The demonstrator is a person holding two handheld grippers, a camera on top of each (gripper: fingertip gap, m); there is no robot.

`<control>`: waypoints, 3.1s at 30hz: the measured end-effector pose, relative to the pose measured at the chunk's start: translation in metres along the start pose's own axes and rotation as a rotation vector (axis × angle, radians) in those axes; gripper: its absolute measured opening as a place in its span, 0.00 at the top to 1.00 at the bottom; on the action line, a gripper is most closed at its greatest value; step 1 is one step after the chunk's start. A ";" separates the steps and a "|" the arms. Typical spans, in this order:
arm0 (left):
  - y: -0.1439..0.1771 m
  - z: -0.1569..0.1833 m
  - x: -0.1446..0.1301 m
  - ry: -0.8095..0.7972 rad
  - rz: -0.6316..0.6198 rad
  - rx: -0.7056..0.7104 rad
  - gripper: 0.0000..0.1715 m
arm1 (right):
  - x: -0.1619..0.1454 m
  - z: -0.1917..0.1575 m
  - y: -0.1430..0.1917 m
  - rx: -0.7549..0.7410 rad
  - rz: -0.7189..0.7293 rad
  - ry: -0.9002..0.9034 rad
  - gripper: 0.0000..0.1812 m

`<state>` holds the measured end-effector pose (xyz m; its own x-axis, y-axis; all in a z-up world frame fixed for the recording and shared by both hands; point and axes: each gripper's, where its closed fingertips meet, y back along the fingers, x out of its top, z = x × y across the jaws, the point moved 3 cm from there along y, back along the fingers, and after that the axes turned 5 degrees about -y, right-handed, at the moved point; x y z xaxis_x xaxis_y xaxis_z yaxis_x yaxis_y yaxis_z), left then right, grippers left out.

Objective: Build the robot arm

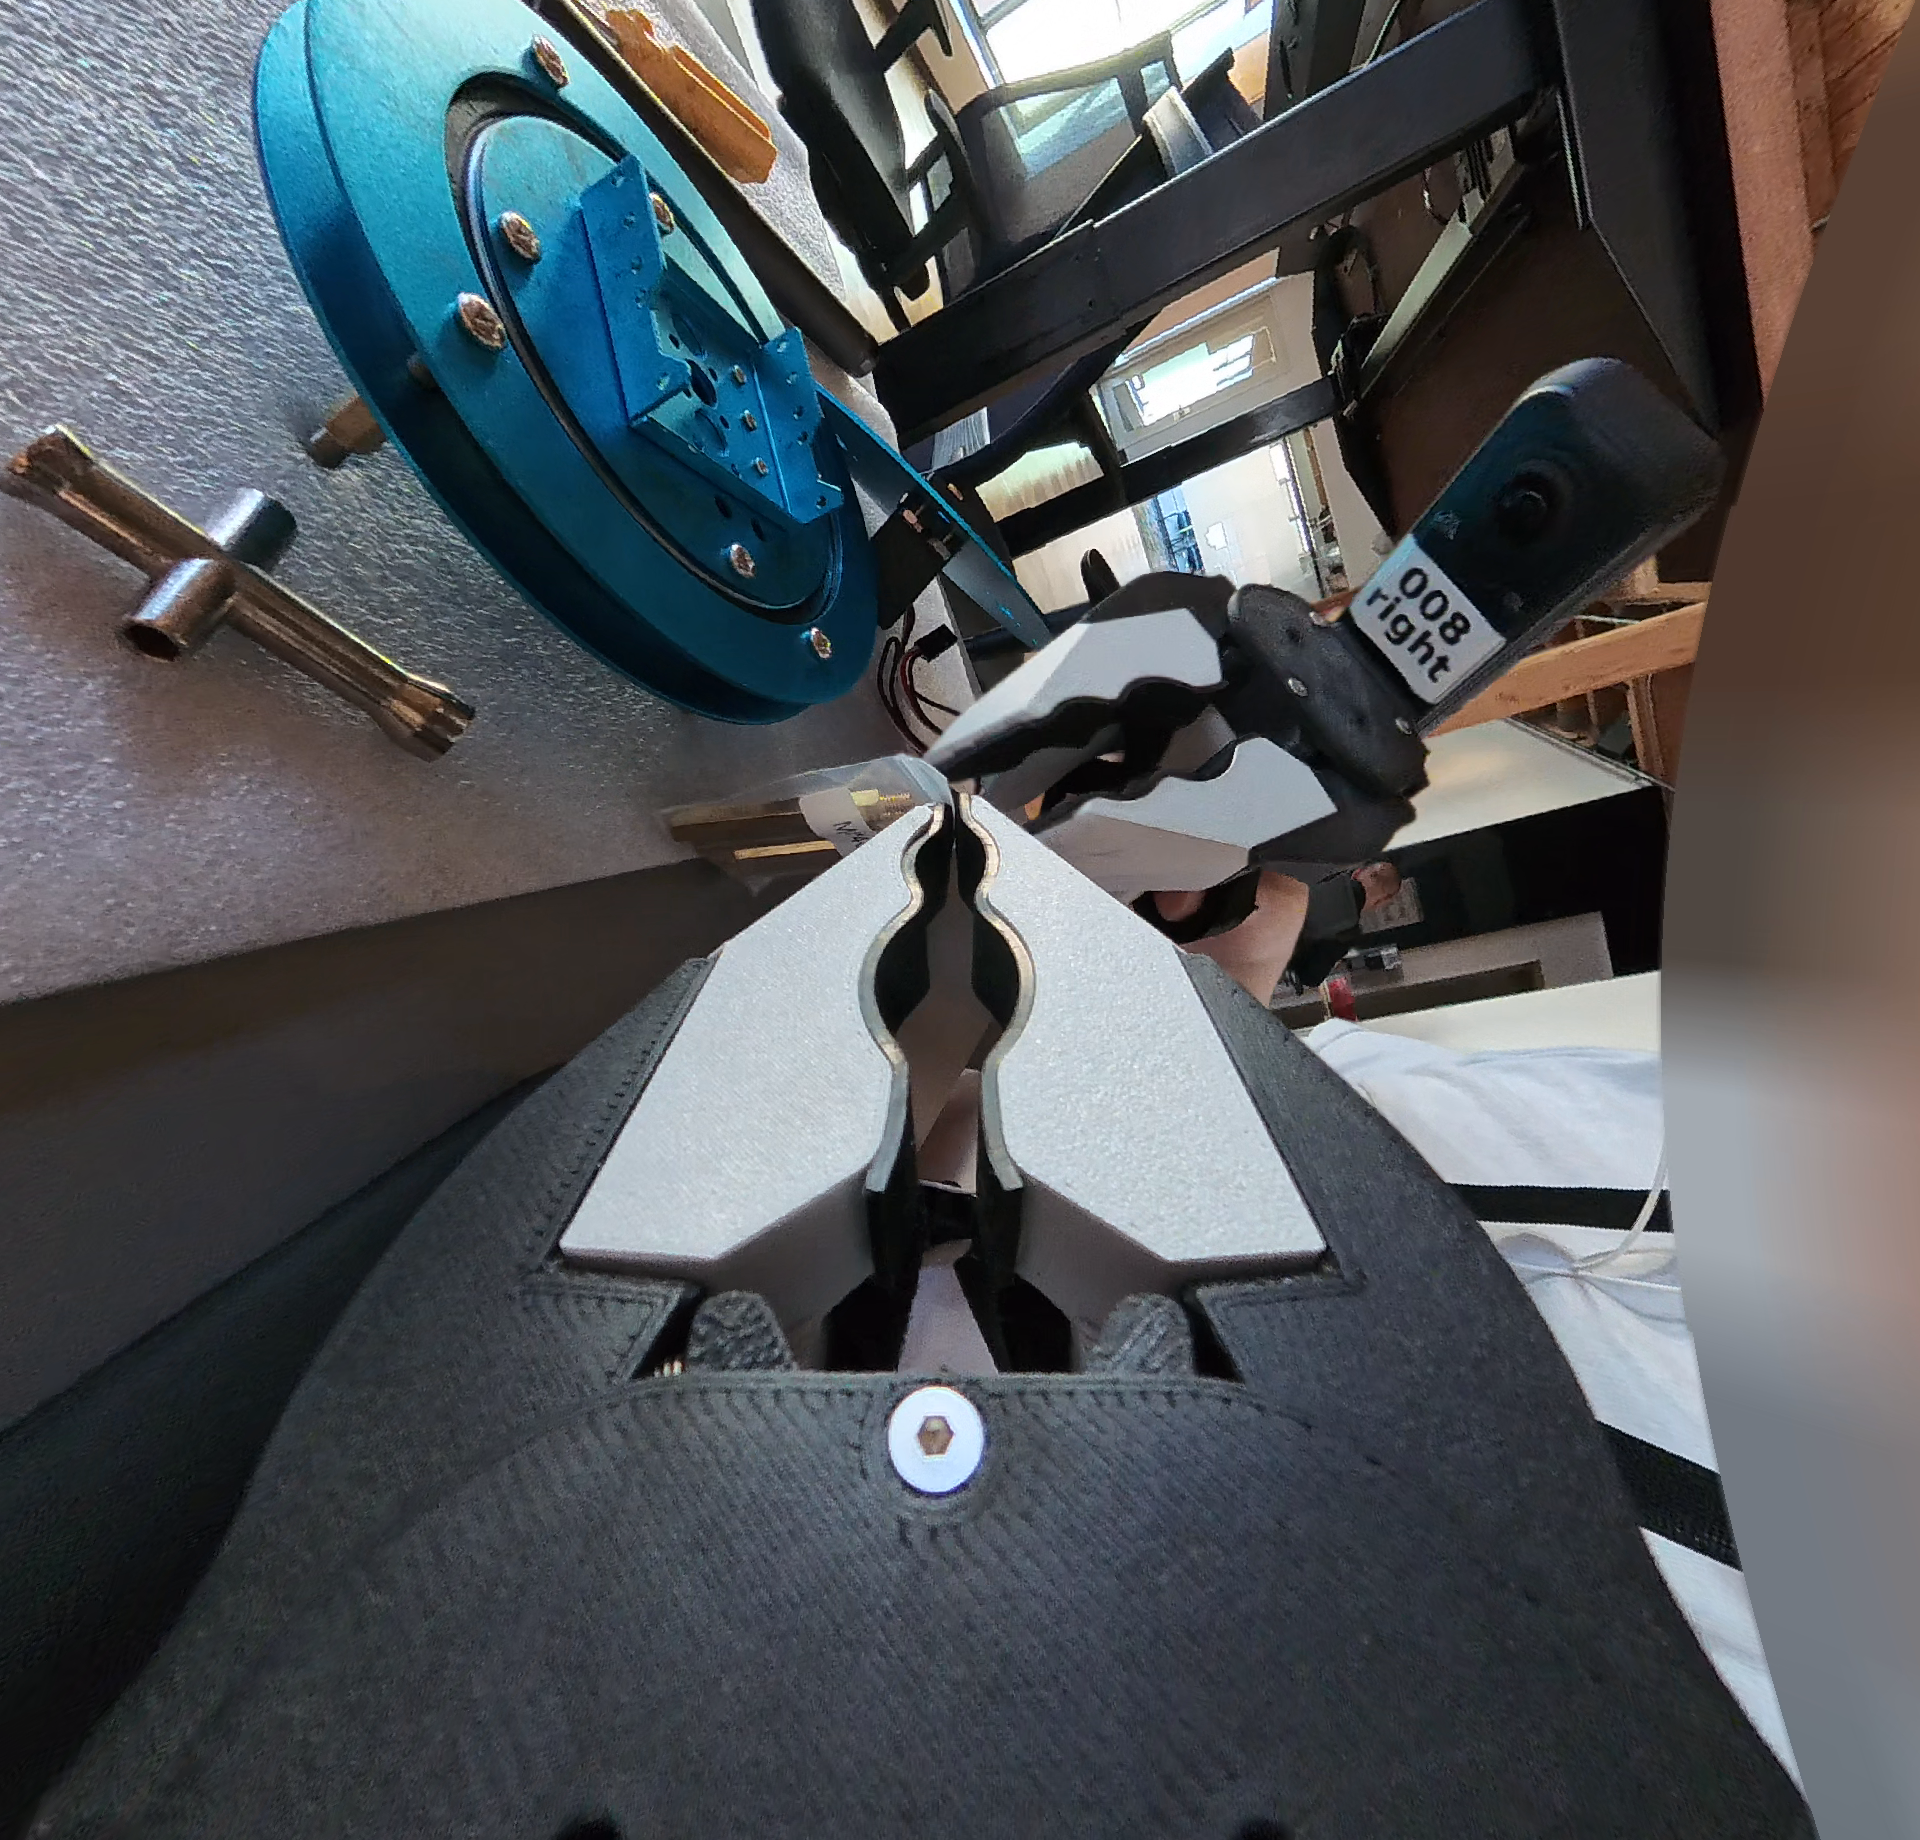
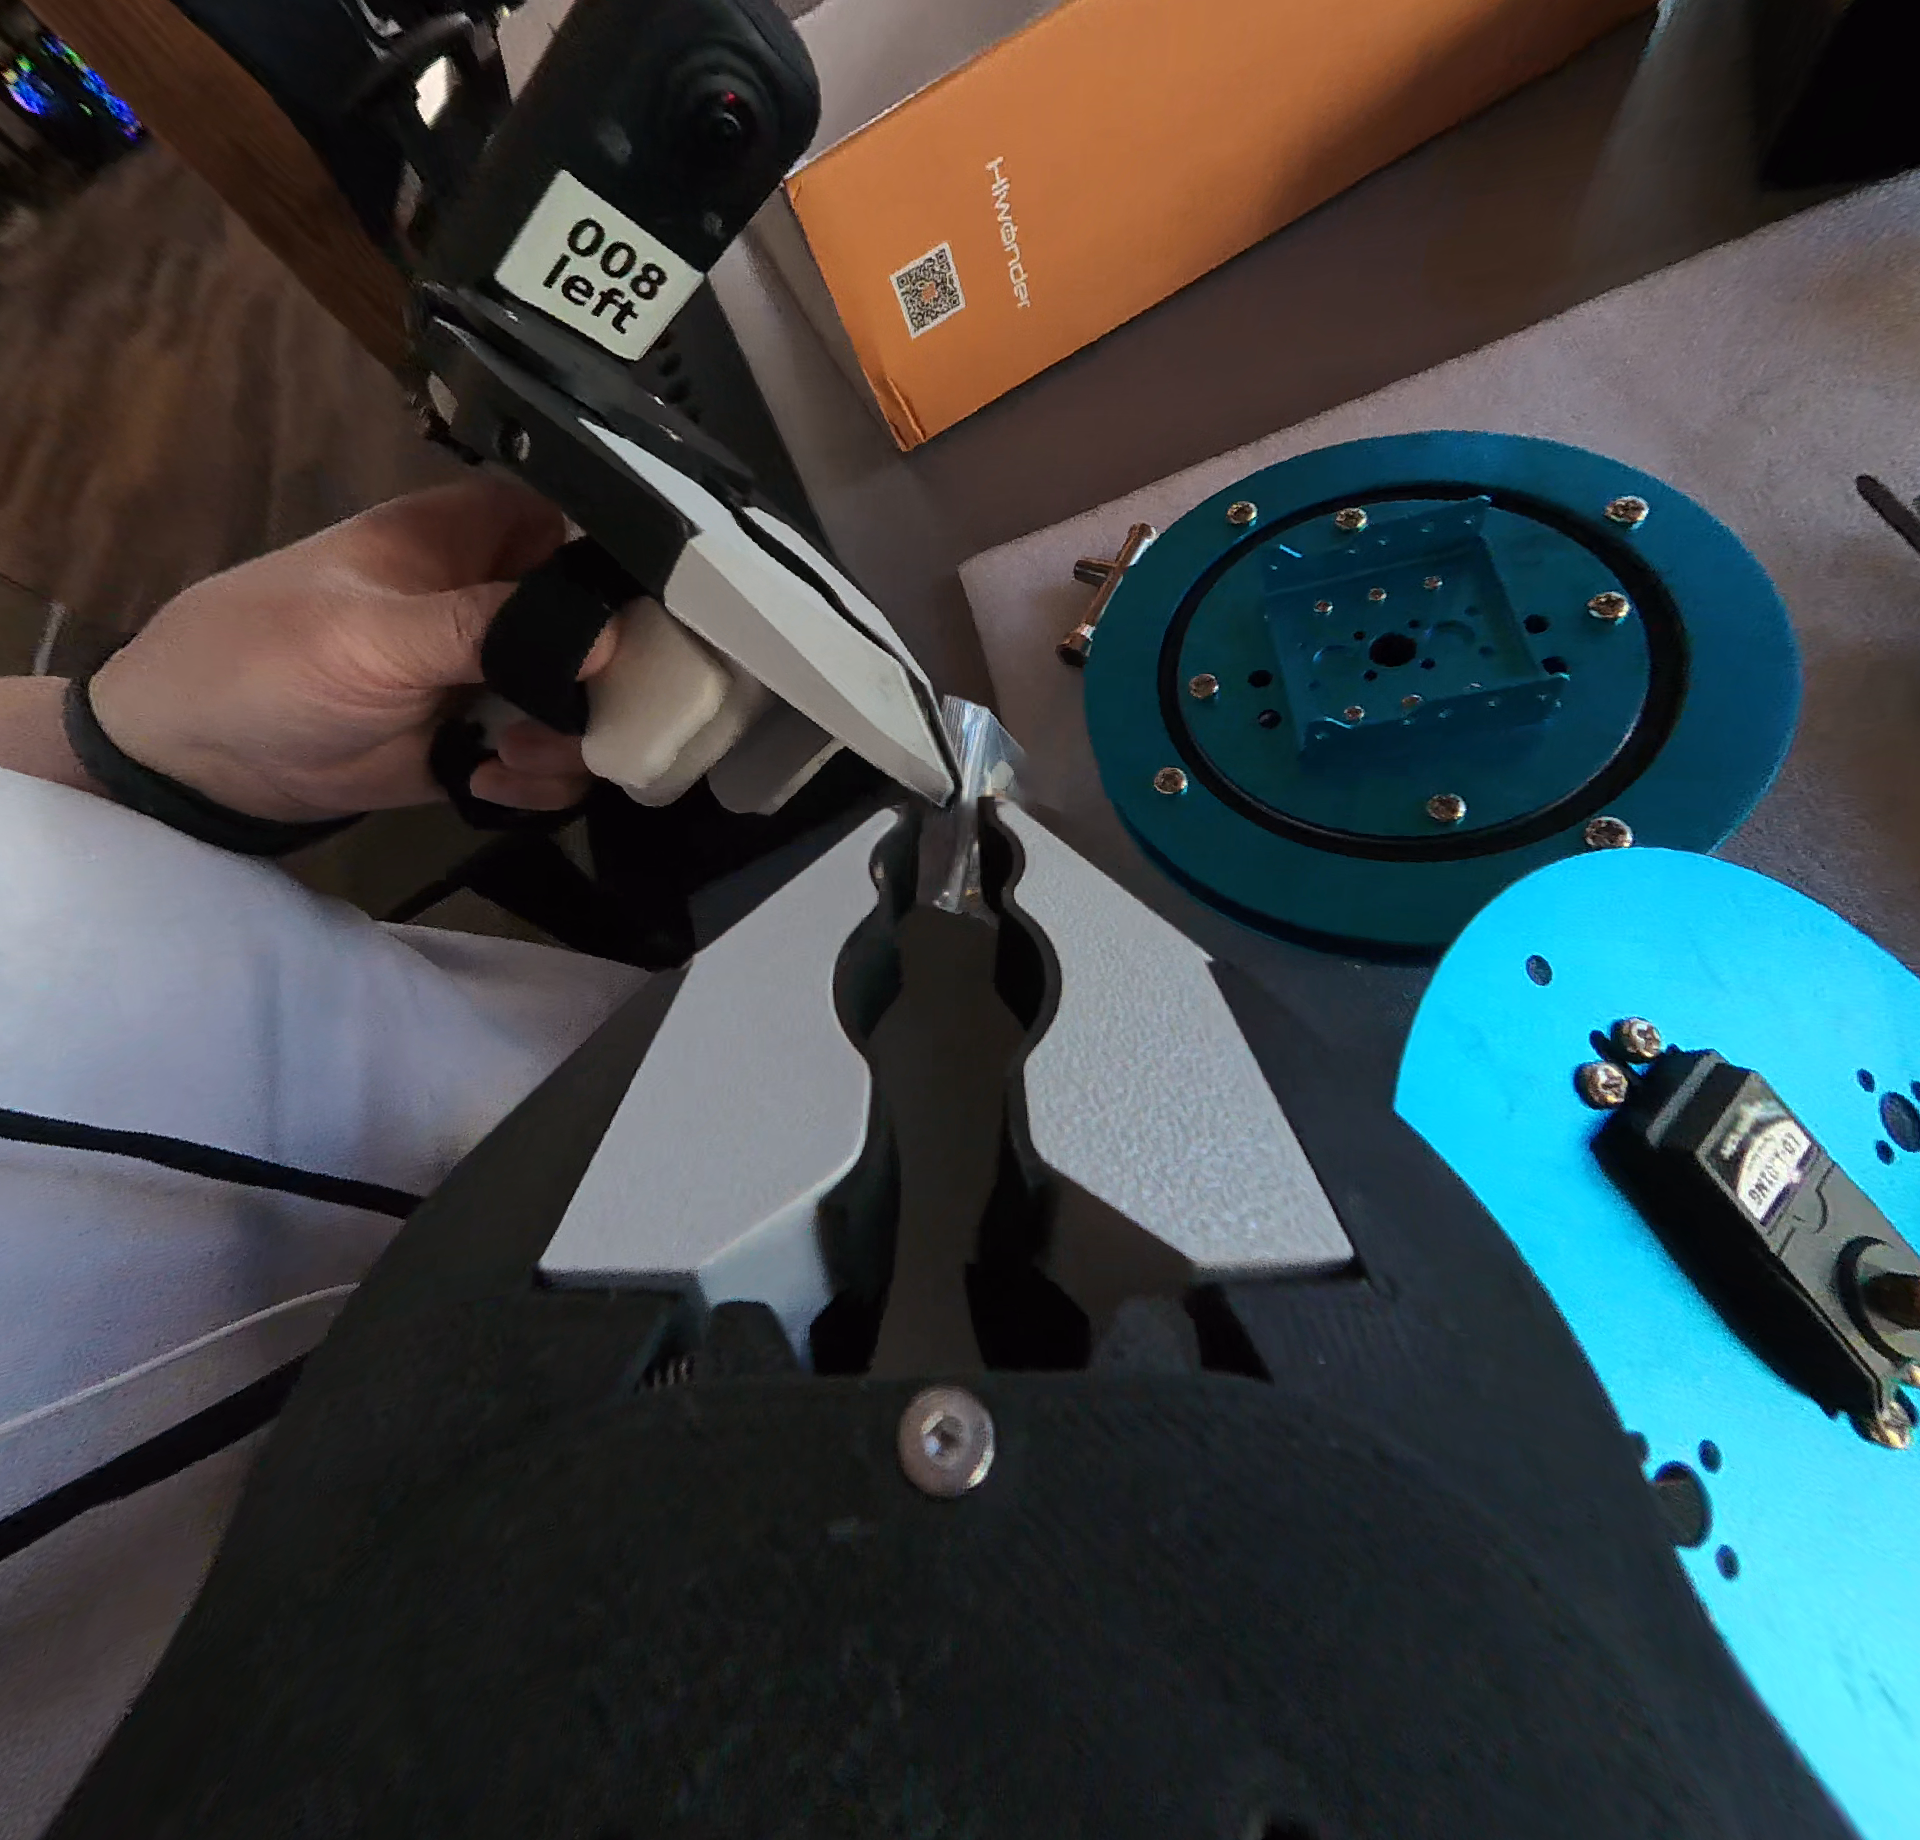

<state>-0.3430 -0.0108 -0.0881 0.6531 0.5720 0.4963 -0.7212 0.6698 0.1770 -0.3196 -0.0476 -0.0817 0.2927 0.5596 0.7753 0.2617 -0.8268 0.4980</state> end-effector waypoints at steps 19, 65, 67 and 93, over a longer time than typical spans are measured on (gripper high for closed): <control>0.004 0.002 -0.001 -0.031 -0.013 -0.022 1.00 | -0.002 0.000 0.004 0.162 0.057 -0.281 1.00; -0.002 0.003 -0.004 -0.034 -0.062 -0.027 1.00 | -0.002 -0.001 0.011 0.215 -0.001 -0.404 1.00; -0.002 0.003 -0.004 -0.034 -0.060 -0.032 0.98 | -0.003 -0.001 0.012 0.217 -0.006 -0.428 1.00; 0.000 0.005 -0.005 -0.009 -0.070 -0.080 1.00 | -0.006 -0.003 0.011 0.227 -0.002 -0.536 1.00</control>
<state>-0.3474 -0.0163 -0.0868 0.6988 0.5184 0.4928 -0.6528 0.7438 0.1433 -0.3212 -0.0603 -0.0794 0.7015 0.5607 0.4399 0.4361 -0.8260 0.3572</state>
